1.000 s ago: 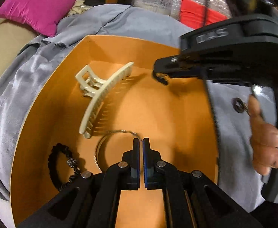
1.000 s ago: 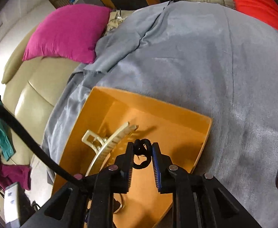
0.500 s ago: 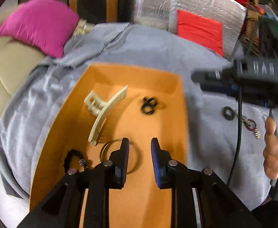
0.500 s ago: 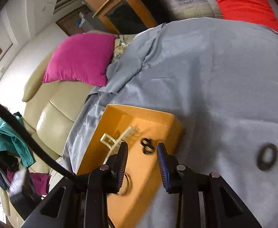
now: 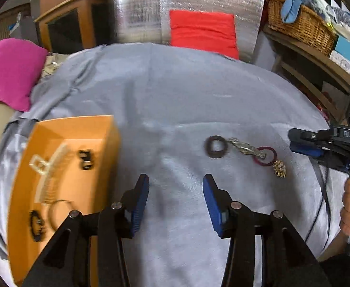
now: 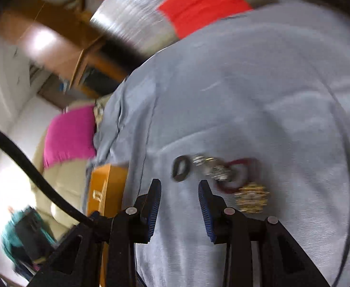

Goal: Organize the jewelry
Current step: 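Grasp the dark brown hair tie with the left tool while the right tool reaches toward the watch, then grasp the silver watch with the right tool and lift it while the left tool holds the brown hair tie, then carry the brown hair tie in the left tool while the right tool carries the watch to the box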

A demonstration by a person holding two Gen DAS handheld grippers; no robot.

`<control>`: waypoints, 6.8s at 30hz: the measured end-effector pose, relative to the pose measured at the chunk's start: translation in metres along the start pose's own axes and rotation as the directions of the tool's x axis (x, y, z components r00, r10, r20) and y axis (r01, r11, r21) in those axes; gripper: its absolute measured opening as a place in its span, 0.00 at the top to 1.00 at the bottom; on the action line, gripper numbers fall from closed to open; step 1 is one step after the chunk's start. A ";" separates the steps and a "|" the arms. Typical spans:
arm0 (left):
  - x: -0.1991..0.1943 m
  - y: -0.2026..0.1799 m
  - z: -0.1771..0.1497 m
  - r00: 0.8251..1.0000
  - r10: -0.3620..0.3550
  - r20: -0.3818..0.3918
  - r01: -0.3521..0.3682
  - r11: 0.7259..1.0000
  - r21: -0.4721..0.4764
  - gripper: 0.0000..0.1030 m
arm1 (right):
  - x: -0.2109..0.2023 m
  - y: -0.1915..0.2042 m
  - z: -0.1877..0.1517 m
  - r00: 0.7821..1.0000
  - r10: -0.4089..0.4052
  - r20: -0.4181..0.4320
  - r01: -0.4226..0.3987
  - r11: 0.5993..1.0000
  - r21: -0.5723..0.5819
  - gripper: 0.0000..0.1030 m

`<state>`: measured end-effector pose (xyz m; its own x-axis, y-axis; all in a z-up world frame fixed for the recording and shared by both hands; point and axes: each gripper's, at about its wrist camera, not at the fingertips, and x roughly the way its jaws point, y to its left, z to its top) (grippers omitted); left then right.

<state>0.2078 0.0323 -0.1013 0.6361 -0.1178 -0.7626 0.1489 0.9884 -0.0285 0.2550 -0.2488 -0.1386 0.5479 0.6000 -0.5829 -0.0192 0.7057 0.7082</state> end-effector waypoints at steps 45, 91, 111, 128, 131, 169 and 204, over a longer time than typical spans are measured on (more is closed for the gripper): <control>0.099 0.000 0.032 0.988 -0.134 -0.078 0.125 0.986 -0.114 0.91 | 0.077 -0.007 0.005 0.976 -0.192 -0.098 0.155 0.942 -0.298 0.58; 0.058 -0.022 0.018 0.998 -0.067 -0.020 0.067 0.997 -0.028 0.91 | 0.018 -0.019 0.011 0.997 -0.037 -0.073 0.033 0.998 -0.056 0.84; 0.062 -0.020 0.020 0.997 -0.065 -0.034 0.064 0.997 -0.036 0.91 | 0.041 0.006 0.002 0.975 -0.153 -0.161 0.110 0.962 -0.251 0.78; 0.057 -0.008 0.020 0.998 -0.062 -0.030 0.060 0.996 -0.069 0.91 | 0.086 0.026 -0.029 0.939 -0.320 -0.128 0.228 0.856 -0.463 0.90; 0.056 -0.004 0.020 0.998 -0.061 -0.028 0.059 0.995 -0.080 0.91 | 0.079 0.020 -0.024 0.953 -0.266 -0.148 0.187 0.896 -0.404 0.90; -0.128 0.108 -0.044 0.964 0.142 0.225 -0.119 0.986 -0.115 0.91 | 0.056 0.109 -0.044 0.972 -0.169 -0.161 0.092 0.911 -0.402 0.72; -0.148 0.133 -0.059 0.950 0.196 0.243 -0.160 0.974 -0.160 0.91 | 0.074 0.086 -0.063 0.973 -0.092 -0.212 0.044 0.974 -0.221 0.98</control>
<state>0.0888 0.1867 -0.0300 0.8172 0.0589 -0.5733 -0.0782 0.9969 -0.0091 0.2410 -0.1200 -0.1466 0.3581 0.5989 -0.7163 -0.1797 0.7970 0.5766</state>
